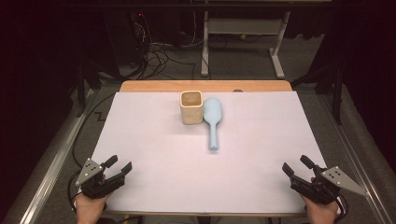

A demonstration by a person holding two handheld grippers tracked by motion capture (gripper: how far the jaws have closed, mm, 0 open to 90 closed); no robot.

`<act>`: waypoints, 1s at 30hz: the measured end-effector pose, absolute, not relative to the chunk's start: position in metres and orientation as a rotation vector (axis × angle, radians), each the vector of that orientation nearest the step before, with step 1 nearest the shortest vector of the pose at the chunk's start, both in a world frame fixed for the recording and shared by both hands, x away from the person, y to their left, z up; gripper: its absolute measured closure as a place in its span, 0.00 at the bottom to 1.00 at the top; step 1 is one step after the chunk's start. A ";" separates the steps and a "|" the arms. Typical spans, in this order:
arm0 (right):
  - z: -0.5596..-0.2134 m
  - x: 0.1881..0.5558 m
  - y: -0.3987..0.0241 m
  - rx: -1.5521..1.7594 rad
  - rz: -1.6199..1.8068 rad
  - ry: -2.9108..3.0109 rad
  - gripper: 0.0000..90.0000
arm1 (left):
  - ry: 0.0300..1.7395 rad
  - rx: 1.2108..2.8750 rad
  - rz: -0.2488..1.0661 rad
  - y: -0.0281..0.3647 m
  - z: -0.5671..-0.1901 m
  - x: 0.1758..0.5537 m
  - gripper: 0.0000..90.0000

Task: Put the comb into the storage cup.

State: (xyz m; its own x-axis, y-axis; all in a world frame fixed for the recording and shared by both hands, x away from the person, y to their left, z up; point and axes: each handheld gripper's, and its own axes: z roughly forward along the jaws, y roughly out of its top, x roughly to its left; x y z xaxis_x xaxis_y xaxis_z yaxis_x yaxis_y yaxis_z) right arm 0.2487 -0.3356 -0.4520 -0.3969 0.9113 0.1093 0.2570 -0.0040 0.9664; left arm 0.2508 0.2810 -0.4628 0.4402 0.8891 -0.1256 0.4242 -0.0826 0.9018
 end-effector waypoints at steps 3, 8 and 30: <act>-0.452 0.250 -0.335 1.205 1.436 1.691 0.27 | 1.149 1.693 0.582 0.281 -0.463 0.251 0.39; -0.451 0.253 -0.331 1.189 1.436 1.702 0.27 | 1.145 1.695 0.579 0.280 -0.463 0.252 0.39; -0.447 0.266 -0.313 1.138 1.458 1.730 0.27 | 1.139 1.702 0.576 0.277 -0.463 0.253 0.39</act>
